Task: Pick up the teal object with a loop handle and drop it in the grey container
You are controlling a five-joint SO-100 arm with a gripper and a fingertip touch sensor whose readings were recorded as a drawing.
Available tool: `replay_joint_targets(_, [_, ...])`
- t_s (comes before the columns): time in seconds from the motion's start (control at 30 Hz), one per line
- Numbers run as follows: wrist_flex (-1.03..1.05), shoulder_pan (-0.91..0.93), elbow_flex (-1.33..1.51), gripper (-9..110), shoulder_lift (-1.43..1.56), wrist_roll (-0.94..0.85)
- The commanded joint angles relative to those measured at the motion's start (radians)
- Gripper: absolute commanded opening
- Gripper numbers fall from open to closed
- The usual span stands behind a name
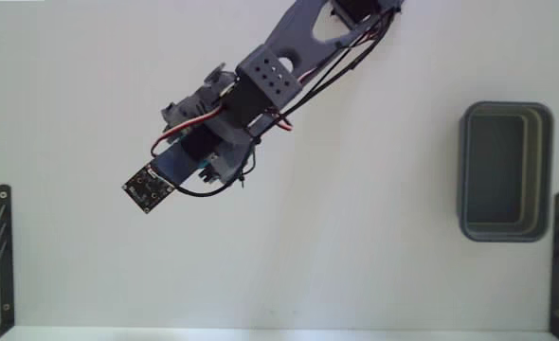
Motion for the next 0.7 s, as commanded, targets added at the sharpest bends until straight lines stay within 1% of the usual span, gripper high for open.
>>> replay_joint_targets(0.0, [0.008, 0.013, -0.054, 67, 0.039, 0.003])
replay_joint_targets(0.67, [0.009, -0.004, -0.054, 67, 0.04, 0.003])
